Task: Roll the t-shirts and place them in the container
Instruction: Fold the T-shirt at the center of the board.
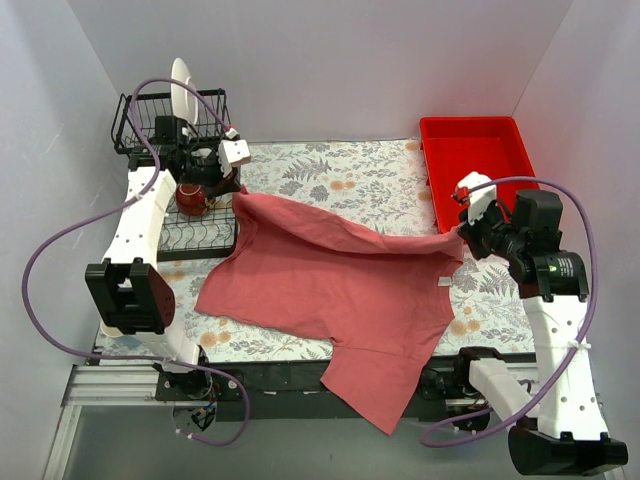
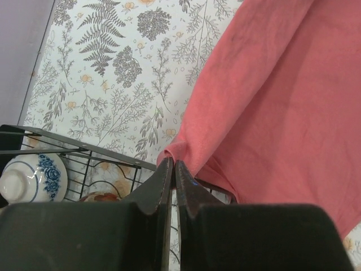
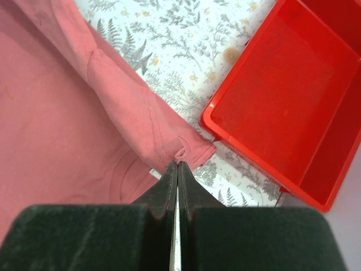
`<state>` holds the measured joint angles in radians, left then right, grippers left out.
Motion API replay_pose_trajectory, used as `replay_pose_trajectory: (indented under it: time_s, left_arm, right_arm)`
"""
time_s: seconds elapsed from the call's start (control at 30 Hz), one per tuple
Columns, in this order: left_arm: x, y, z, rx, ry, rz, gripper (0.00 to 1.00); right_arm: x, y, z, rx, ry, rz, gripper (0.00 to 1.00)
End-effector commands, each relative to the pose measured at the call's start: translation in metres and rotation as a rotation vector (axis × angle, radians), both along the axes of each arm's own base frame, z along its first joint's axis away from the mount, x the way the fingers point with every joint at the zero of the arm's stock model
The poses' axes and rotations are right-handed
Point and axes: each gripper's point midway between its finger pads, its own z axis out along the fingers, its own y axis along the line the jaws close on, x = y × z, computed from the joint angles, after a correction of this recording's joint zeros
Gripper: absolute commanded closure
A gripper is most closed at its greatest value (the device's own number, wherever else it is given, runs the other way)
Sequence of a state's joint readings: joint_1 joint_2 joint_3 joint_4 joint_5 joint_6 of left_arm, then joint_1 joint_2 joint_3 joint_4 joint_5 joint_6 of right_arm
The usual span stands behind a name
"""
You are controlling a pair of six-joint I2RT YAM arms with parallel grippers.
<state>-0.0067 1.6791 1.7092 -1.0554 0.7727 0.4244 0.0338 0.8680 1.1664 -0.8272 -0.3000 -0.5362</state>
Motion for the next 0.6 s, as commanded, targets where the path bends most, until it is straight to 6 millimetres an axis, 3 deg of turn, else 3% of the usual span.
replay_pose_trajectory:
  time_s: [0.0, 0.2, 0.57]
  left_arm:
    - [-0.021, 0.009, 0.009, 0.102, -0.106, -0.078, 1.00]
    - [-0.039, 0.021, -0.019, 0.214, -0.136, -0.144, 1.00]
    - [-0.076, 0.034, -0.051, 0.324, -0.150, -0.216, 1.00]
  right_arm:
    - [-0.020, 0.008, -0.010, -0.006, 0.024, 0.073, 0.99]
    - [-0.052, 0.017, -0.038, -0.014, 0.120, 0.181, 0.99]
    - [-0.098, 0.024, -0.078, -0.076, 0.195, 0.365, 0.99]
